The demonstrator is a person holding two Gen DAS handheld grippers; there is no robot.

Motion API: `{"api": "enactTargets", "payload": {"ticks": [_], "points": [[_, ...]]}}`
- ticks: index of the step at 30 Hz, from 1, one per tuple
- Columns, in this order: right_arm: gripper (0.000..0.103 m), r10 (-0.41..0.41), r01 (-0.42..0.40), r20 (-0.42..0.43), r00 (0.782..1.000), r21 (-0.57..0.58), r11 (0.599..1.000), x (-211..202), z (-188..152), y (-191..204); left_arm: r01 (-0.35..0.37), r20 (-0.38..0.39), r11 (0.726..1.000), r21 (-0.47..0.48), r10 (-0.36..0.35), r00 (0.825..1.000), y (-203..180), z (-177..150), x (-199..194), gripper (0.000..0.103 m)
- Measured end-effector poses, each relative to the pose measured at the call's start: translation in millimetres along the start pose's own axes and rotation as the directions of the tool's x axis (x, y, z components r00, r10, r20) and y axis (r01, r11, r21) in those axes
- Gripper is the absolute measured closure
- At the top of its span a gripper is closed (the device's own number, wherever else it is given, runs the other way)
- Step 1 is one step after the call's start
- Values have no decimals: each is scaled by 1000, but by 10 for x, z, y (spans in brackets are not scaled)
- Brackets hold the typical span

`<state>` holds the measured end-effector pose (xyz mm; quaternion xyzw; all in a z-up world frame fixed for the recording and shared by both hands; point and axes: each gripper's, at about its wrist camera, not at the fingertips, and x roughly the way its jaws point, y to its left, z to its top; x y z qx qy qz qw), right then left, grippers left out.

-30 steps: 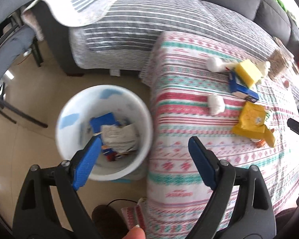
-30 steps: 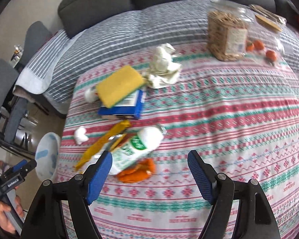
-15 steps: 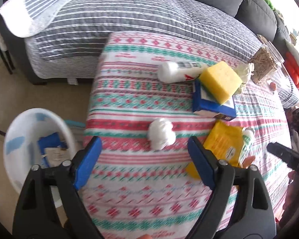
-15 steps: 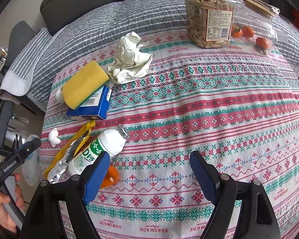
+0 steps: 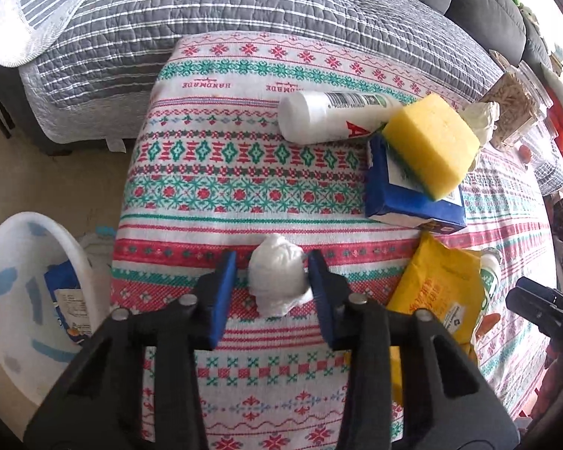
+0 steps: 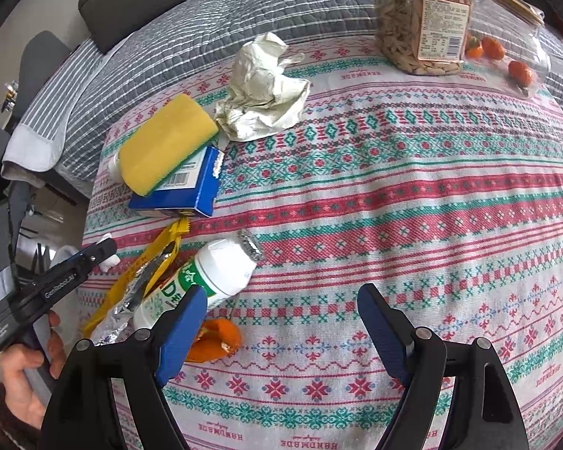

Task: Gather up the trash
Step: 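Grasp the white crumpled tissue with the left tool while the right tool grasps the orange peel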

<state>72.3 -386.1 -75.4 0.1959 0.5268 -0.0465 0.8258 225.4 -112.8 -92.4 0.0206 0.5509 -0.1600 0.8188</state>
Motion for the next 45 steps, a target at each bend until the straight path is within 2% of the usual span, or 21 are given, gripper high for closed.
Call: {"api": "enactTargets", "payload": {"ticks": [8, 14, 22, 24, 25, 30, 45], "points": [[19, 23, -23, -34, 999, -9, 1000, 96, -16, 151, 2, 26, 1000, 16, -2, 1000, -28, 5, -106, 79], [20, 27, -33, -110, 994, -48, 998, 265, -94, 318, 4, 33, 1000, 23, -5, 999, 26, -46, -204, 79], [55, 31, -41, -121, 992, -80, 996, 398, -116, 480, 5, 51, 1000, 31, -7, 999, 91, -137, -332, 79], [70, 53, -63, -125, 991, -79, 995, 435, -121, 533, 8, 56, 999, 32, -10, 998, 111, -166, -377, 79], [70, 66, -76, -128, 990, -77, 994, 432, -131, 537, 10, 57, 999, 34, -12, 998, 122, -185, -401, 79], [79, 53, -65, -110, 993, -110, 992, 368, -135, 561, 9, 65, 999, 43, -12, 998, 176, -278, -513, 79], [82, 28, -20, 70, 997, -113, 993, -251, -281, 428, 14, 117, 1000, 25, -17, 993, 404, -476, -888, 79]]}}
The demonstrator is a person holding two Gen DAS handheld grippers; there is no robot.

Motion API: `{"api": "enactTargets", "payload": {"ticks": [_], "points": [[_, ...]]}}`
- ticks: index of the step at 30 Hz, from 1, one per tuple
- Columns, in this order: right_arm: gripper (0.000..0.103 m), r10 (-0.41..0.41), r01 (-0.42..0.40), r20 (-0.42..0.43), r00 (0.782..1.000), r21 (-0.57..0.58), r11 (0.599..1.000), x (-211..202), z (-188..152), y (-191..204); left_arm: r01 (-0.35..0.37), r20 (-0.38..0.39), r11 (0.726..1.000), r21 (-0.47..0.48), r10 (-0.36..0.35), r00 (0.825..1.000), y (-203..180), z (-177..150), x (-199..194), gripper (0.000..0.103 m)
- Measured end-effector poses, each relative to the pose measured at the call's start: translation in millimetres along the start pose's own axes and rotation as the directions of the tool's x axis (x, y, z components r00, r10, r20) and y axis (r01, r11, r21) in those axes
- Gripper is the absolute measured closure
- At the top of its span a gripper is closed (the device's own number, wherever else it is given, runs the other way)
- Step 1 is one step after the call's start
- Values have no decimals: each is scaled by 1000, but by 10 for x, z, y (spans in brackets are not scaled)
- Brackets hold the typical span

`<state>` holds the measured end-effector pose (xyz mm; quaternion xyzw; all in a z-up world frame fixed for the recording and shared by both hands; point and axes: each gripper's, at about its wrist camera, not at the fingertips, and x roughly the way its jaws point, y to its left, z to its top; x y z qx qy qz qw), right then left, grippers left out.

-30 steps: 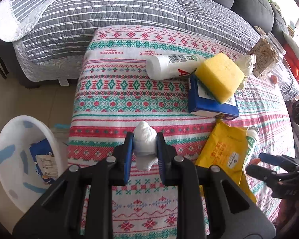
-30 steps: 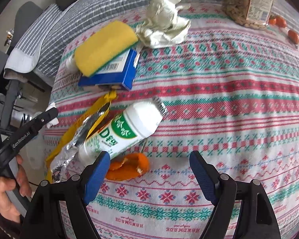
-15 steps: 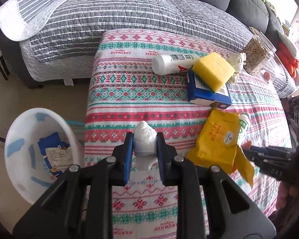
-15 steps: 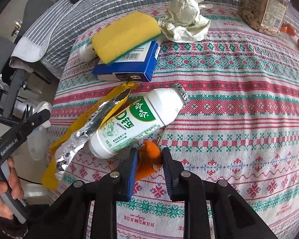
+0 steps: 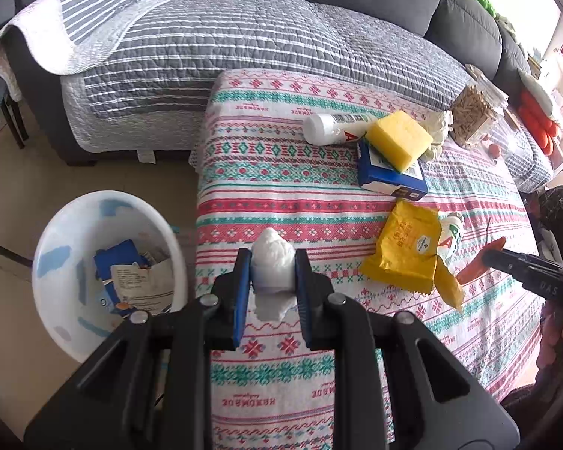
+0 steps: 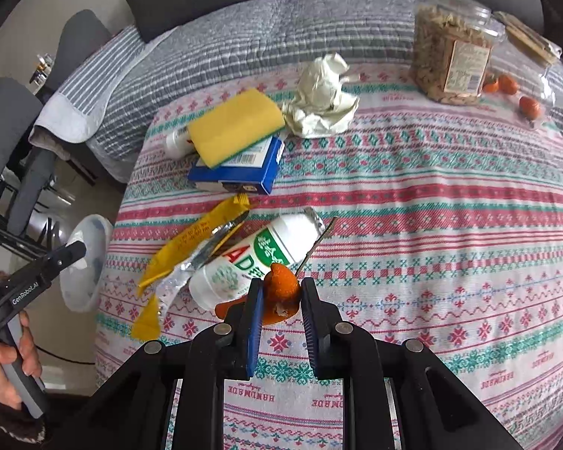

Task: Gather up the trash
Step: 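Grasp the white crumpled tissue with the left tool while the right tool grasps the orange peel, then carry the tissue into the bucket and open the left tool while the right tool carries the peel over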

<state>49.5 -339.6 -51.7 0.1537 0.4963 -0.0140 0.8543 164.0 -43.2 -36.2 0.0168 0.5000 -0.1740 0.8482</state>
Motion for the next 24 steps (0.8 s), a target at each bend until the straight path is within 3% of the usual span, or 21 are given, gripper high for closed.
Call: {"api": "enactTargets", "payload": {"ticks": [11, 24], "points": [[82, 40, -32, 122, 992, -70, 997, -356, -2, 379, -1, 37, 1000, -31, 2, 999, 233, -45, -189, 79], [82, 164, -146, 102, 981, -164, 976, -157, 68, 1076, -50, 26, 992, -115, 53, 998, 844, -96, -266, 79]]}}
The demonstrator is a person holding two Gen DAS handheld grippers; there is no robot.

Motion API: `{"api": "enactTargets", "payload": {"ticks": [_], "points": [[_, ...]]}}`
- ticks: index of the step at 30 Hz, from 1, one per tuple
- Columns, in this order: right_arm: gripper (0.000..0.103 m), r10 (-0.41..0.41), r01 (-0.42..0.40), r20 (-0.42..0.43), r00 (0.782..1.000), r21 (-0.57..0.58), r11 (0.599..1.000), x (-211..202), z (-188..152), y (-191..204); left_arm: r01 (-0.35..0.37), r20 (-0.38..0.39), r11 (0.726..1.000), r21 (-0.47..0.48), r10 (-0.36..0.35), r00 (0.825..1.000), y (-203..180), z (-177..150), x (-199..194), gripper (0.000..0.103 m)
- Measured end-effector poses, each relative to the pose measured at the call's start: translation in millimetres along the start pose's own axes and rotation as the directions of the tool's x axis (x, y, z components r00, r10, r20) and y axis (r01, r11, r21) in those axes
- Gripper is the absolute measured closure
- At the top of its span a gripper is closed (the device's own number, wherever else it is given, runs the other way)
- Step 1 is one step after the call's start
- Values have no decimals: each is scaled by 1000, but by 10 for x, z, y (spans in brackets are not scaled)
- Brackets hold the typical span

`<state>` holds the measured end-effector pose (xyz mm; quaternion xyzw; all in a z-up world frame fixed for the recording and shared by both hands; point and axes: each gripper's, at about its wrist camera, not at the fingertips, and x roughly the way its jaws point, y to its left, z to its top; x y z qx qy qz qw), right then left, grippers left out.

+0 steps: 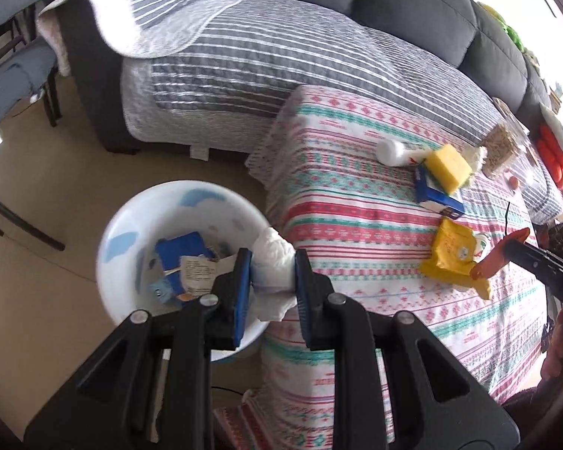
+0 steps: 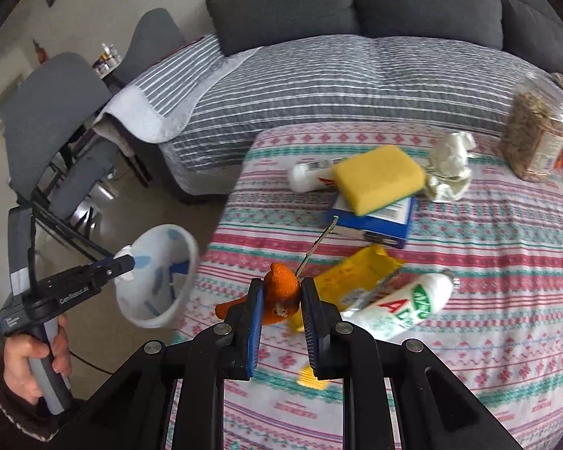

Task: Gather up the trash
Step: 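Carry the tissue into the bucket and open the left tool while the right tool carries the peel over, then open the right tool to drop the orange peel into the bucket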

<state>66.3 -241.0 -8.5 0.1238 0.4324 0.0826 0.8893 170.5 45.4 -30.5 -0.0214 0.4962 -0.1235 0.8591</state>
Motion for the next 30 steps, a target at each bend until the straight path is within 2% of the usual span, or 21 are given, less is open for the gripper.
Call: {"api": "enactTargets", "payload": {"ticks": [6, 11, 13, 18, 24, 30], "points": [[82, 41, -42, -20, 999, -41, 998, 283, 40, 333, -34, -20, 998, -43, 33, 999, 288, -28, 67, 78], [82, 68, -70, -44, 997, -58, 996, 501, 34, 552, -55, -13, 998, -42, 54, 998, 443, -41, 89, 78], [82, 75, -78, -48, 996, -66, 995, 580, 27, 632, -84, -4, 996, -40, 84, 996, 503, -48, 96, 76], [82, 94, -99, -72, 993, -84, 992, 766, 11, 825, -162, -1, 986, -30, 162, 987, 651, -73, 107, 33], [82, 87, -103, -144, 986, -109, 989, 999, -41, 1011, -203, -29, 977, -70, 202, 979, 883, -115, 58, 25], [82, 91, -113, -176, 980, -120, 986, 1197, 5, 1241, -239, -32, 968, -73, 237, 971, 1024, -184, -26, 21]]}}
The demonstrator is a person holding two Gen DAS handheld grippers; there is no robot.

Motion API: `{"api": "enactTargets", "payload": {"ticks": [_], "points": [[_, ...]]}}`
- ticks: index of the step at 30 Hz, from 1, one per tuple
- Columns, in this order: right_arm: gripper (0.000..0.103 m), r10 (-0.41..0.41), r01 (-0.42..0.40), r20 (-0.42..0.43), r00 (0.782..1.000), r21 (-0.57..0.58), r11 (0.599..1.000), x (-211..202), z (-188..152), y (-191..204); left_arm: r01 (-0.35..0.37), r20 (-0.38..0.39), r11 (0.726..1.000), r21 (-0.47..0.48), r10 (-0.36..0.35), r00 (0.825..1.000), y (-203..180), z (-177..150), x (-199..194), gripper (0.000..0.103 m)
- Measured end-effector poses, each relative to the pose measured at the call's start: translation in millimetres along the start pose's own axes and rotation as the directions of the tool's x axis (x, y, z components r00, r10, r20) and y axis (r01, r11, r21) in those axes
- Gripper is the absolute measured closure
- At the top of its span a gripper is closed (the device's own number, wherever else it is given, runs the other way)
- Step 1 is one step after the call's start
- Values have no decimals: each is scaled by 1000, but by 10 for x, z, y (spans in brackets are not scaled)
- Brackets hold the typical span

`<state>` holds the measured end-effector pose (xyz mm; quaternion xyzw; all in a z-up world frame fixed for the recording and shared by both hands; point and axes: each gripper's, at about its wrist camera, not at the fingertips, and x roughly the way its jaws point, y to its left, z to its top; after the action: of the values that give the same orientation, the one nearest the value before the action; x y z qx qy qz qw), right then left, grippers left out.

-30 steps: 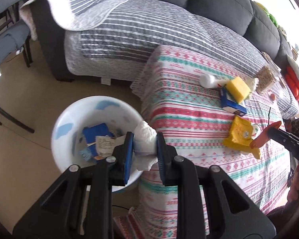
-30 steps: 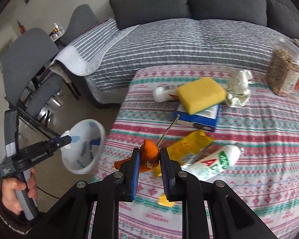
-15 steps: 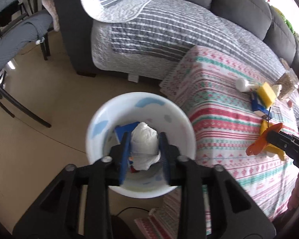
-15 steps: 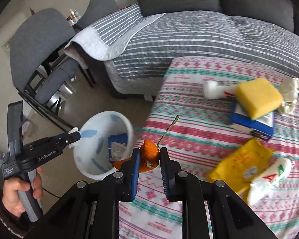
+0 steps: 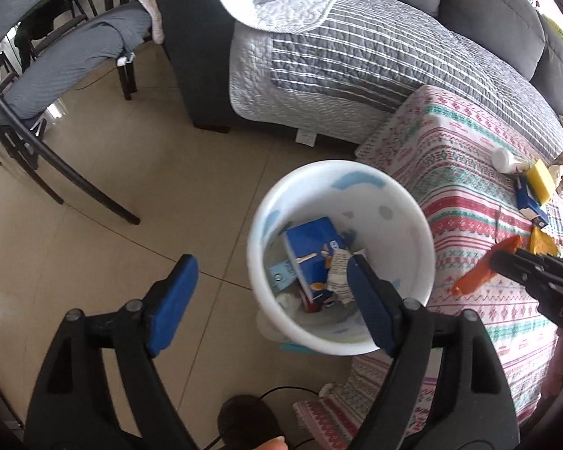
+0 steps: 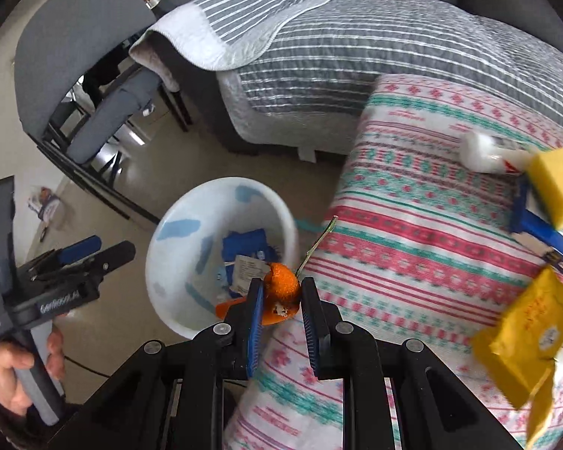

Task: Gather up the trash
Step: 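Open the right tool to drop the orange peel into the bucket, then move both open tools back over the table toward the yellow packet and white bottle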

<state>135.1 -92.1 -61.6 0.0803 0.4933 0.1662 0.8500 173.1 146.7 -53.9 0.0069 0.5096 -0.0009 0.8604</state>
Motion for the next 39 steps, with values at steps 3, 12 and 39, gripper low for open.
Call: {"api": "enactTargets", "payload": {"ticks": [3, 12, 39], "points": [[82, -15, 15, -11, 1000, -22, 1000, 106, 44, 148, -6, 3, 1000, 0, 6, 1000, 69, -41, -35, 21], [41, 15, -16, -2, 1000, -18, 1000, 260, 140, 348, 2, -2, 1000, -16, -2, 1000, 207, -78, -41, 20], [22, -229, 201, 117, 966, 211, 957, -955, -295, -1073, 50, -17, 997, 64, -49, 999, -421, -98, -112, 6]]}}
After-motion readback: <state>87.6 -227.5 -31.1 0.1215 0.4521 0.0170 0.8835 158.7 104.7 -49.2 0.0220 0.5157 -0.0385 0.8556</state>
